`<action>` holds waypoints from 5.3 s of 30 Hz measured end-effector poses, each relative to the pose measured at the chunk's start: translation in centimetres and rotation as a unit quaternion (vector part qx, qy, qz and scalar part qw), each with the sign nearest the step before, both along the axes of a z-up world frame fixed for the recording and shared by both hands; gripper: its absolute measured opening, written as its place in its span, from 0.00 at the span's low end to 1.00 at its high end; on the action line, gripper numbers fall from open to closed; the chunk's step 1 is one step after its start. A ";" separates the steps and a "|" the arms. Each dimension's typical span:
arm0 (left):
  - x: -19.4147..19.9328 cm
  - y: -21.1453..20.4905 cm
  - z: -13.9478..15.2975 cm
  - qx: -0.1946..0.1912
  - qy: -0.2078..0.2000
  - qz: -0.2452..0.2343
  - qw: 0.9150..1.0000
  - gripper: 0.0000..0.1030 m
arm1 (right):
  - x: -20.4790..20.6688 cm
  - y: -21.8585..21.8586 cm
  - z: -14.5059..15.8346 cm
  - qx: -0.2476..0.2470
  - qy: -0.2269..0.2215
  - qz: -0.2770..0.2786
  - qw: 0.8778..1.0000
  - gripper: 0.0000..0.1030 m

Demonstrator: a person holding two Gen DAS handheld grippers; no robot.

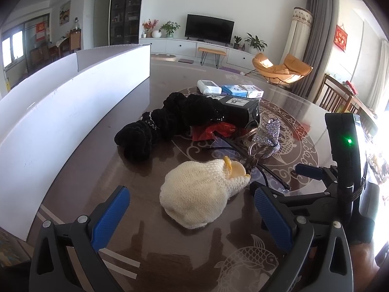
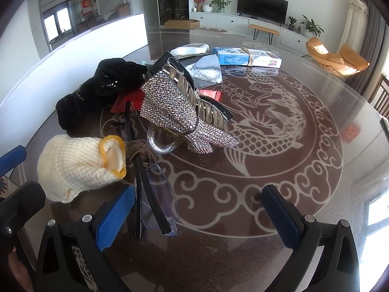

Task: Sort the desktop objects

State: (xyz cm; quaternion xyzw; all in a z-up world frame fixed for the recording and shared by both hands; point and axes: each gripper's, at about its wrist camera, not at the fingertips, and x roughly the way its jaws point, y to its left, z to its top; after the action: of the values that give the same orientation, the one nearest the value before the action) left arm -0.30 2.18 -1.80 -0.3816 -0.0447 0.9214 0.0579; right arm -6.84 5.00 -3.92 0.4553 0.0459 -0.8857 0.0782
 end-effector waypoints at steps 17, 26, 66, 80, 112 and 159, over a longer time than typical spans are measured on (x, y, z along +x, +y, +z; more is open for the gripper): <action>0.0 -0.2 -0.1 0.012 -0.004 -0.003 1.000 1.00 | 0.1 -0.1 0.0 0.000 0.000 0.000 1.000 1.00; 0.0 -0.2 -0.1 0.013 -0.005 -0.003 1.000 1.00 | 0.1 -0.1 0.0 0.000 0.000 0.000 1.000 1.00; 0.0 -0.3 -0.1 0.013 -0.005 -0.004 1.000 1.00 | 0.1 -0.1 0.0 0.000 0.000 0.000 1.000 1.00; -0.2 -4.2 -0.1 0.055 -0.010 0.089 0.995 1.00 | 0.2 -0.1 0.0 0.000 0.000 -0.001 1.000 1.00; -7.8 3.4 -3.5 -0.107 -0.146 -0.191 0.965 1.00 | 3.2 3.2 0.5 0.020 -0.084 0.085 0.993 1.00; -7.9 -32.9 4.3 -0.013 -0.151 0.122 0.981 0.56 | -7.6 -36.4 13.0 -0.107 -0.084 0.270 0.953 0.12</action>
State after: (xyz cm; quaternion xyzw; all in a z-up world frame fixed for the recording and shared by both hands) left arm -8.21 -30.68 2.49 -0.5085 -0.0872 0.8539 -0.0677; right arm -14.47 -31.40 9.05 0.4876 0.0652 -0.7898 0.3663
